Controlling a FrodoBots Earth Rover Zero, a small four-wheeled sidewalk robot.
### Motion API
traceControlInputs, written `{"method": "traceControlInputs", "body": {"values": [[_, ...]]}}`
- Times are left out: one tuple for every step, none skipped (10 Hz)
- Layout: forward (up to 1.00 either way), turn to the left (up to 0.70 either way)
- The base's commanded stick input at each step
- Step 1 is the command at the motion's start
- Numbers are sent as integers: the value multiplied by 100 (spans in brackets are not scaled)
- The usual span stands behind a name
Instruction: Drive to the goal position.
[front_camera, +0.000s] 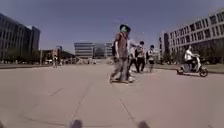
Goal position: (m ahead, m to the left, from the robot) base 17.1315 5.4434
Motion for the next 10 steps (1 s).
{"method": "traceControlInputs", "body": {"values": [[8, 0], [7, 0], [6, 0], [6, 0], [82, 3], [100, 25], [100, 33], [100, 37], [100, 40], [100, 40]]}}
